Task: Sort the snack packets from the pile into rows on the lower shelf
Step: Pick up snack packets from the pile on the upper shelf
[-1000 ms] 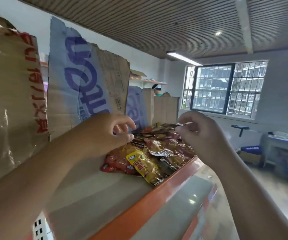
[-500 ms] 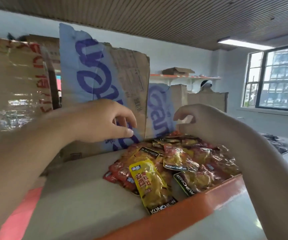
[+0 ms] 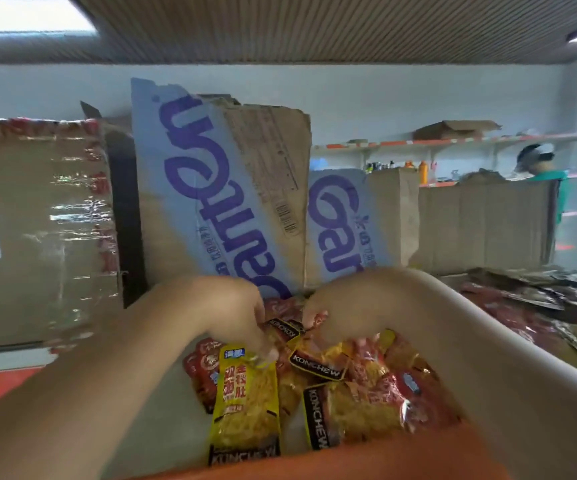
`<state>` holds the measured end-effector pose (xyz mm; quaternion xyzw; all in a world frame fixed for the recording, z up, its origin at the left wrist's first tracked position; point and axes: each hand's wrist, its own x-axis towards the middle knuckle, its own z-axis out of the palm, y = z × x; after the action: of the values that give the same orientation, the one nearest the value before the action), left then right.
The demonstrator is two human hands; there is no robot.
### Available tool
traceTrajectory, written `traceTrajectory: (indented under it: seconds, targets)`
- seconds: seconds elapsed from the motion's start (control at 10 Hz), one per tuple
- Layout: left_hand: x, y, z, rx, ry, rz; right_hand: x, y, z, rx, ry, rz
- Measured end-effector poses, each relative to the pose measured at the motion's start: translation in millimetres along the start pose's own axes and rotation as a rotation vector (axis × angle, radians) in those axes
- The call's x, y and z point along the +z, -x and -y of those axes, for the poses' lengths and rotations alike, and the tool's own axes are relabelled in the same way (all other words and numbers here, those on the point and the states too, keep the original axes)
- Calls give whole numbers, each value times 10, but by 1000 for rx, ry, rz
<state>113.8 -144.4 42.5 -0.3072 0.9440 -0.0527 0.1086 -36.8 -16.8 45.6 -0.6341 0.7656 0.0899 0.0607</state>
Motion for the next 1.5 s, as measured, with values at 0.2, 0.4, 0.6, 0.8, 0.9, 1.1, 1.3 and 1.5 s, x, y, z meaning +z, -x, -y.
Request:
traceTrajectory:
  seconds: [0.2, 0.4, 0.6, 0.8, 0.9, 1.1, 1.3, 1.5]
  targets:
    - [77, -24, -26, 101, 154, -181, 7, -148, -62, -168, -28, -115]
    - [165, 124, 64, 103, 255, -159, 163, -130, -206, -55, -153, -229]
    - [178, 203, 71, 32, 233, -48, 138, -214, -198, -38, -153, -277]
    - [154, 201, 53, 185, 267, -45, 112, -102, -236, -12, -242, -436]
    - [149, 209, 24, 288, 355, -24, 156, -75, -290, 11, -288, -480]
    - [261, 58, -129, 102, 299, -319, 155, -33, -331, 33, -317, -522]
    - [298, -2, -154, 110, 368, -213, 167, -40, -343, 34, -330, -540]
    - [330, -40, -120, 47, 455, -283, 181, -43, -342, 0, -360, -556]
